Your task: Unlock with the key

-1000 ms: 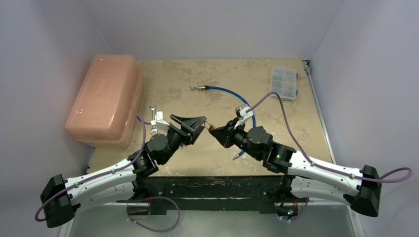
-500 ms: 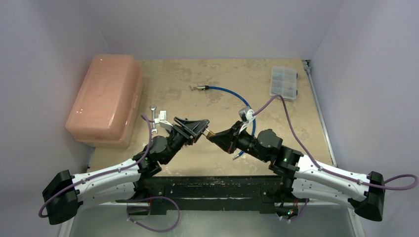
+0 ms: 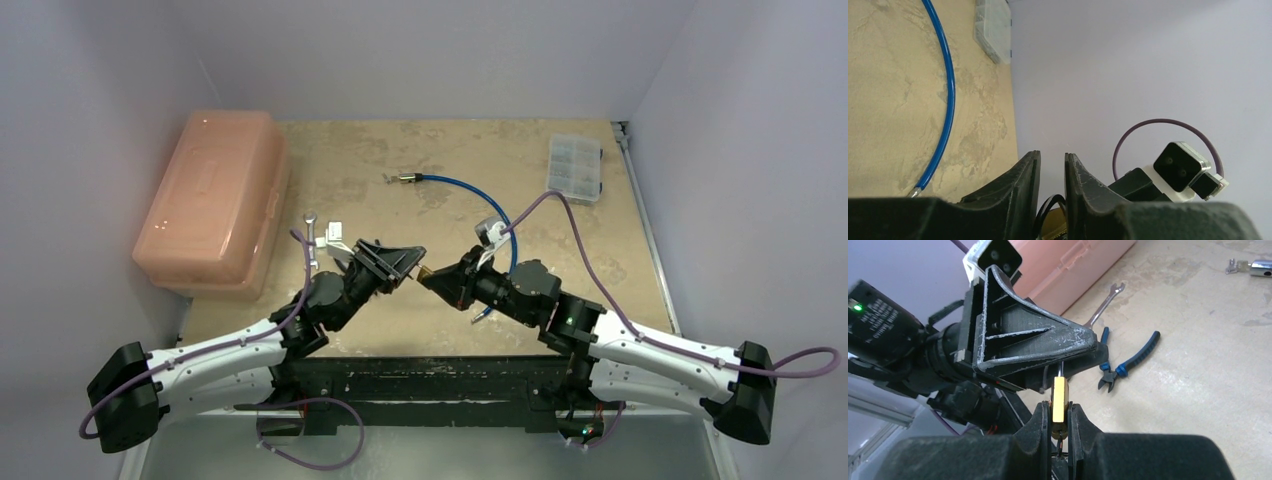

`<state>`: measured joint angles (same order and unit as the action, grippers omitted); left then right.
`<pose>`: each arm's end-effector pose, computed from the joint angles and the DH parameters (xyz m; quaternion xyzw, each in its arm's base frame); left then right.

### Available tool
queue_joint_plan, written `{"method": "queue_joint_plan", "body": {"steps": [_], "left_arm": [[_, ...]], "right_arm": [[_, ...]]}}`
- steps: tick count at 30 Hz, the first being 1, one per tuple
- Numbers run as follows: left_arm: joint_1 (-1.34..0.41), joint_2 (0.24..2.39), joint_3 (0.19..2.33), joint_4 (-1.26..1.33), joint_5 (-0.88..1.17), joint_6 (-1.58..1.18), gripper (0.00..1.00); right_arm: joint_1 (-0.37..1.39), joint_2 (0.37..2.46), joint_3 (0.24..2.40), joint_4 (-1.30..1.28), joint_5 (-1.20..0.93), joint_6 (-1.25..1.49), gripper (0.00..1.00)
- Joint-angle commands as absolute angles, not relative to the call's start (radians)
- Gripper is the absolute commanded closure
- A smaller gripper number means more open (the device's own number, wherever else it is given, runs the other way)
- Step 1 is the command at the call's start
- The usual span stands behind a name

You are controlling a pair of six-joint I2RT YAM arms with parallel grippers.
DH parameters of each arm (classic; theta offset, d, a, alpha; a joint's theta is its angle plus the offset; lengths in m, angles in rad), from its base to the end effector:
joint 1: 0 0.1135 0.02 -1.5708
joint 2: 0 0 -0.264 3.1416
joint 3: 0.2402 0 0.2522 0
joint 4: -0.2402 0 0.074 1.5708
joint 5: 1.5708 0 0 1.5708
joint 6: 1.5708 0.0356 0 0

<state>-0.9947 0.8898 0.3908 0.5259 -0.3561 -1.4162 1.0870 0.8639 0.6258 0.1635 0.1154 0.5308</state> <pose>0.1220 -0.1651 0.2570 -0.2677 0.6448 -0.6145 0.3673 0.1012 0.1838 0.3066 -0.1632 0.7144 0.4622 0.4994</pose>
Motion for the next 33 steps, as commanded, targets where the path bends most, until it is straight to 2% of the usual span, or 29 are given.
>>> {"method": "queue_joint_plan", "body": {"steps": [1,17,19,23,25,33], "left_arm": [[-0.999,0.895,0.447,0.439,-0.343,-1.402,0.75],[-0.999,0.961,0.627,0.101,-0.330,-1.426,0.74],[-0.999,0.958,0.636,0.080,-0.333,-1.419,0.70],[-0.999,0.954,0.652,0.048,-0.329,-1.422,0.56],[-0.999,0.957,0.662,0.043,-0.324,-1.423,0.52],[-0.999,0.963,0.703,0.035,-0.313,-1.418,0.51]], "right_arm": [[1.086,0.883,0.659,0.219,0.140,0.486,1.00],[1.086,0.910,0.707,0.090,0.305,0.270,1.00],[1.086,0.902,0.699,0.085,0.314,0.259,1.00],[1.086,0.900,0.683,0.080,0.323,0.250,1.00],[1.086,0.903,0.674,0.082,0.326,0.250,1.00],[1.087,0.921,0.639,0.091,0.331,0.250,1.00]]}}
